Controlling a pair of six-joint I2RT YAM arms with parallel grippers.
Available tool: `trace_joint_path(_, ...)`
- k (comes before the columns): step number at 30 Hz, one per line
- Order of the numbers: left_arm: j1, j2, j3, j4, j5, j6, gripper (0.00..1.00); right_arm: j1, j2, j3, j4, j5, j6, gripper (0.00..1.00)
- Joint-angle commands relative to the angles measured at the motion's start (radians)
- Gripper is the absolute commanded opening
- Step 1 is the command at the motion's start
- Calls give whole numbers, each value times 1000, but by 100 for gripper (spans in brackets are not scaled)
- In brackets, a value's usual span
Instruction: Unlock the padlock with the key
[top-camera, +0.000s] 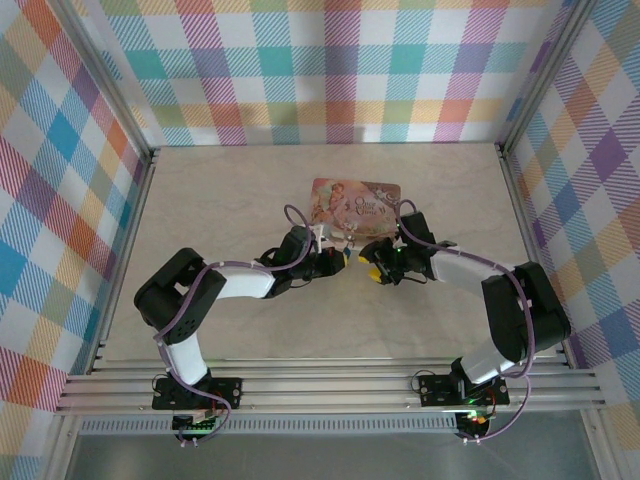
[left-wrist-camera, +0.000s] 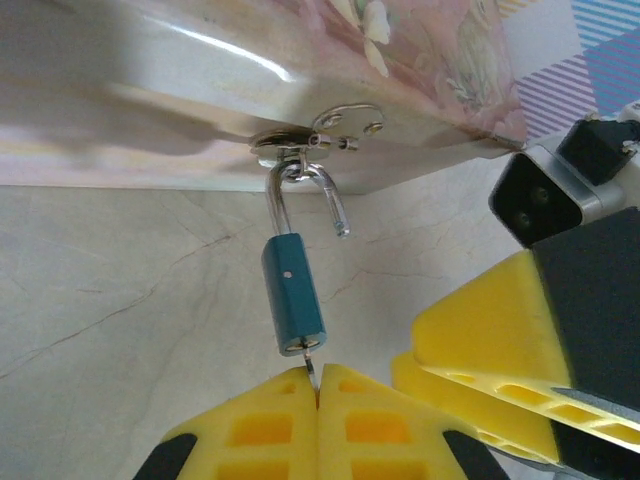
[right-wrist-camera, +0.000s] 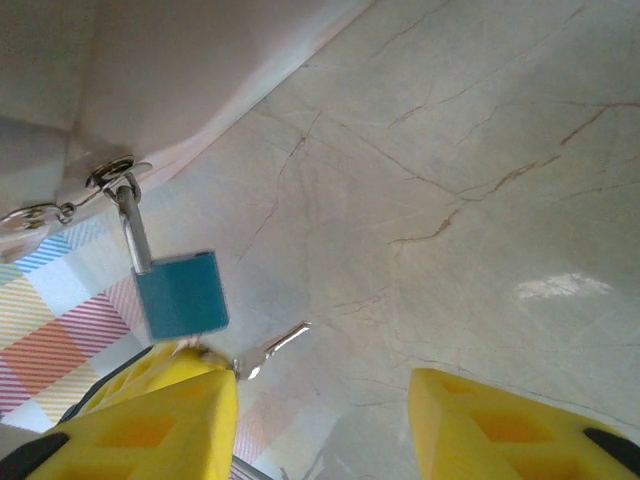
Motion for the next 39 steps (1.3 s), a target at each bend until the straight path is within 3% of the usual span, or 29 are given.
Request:
trace_joint_path(1,3,-106,77,-283,-171,38,0,-9,-50,6,8,-21,-11,49)
trace_joint_path(7,-8,-119,175,-503,-303,85,0,-11,-114,55,-92,41,-86,50)
trace_joint_path(15,-7,-86,215,-591,-367,96,0,-12,-166,115,-174,96,-166,50)
trace_joint_path(28,17,-81,159,-484,-324,-9,0,-29,-110,188,-213,92,-250,50)
trace_joint_path(39,145,-189,-9,-386,-300,-58,0,-44,-91,240,-247,84,-334,50)
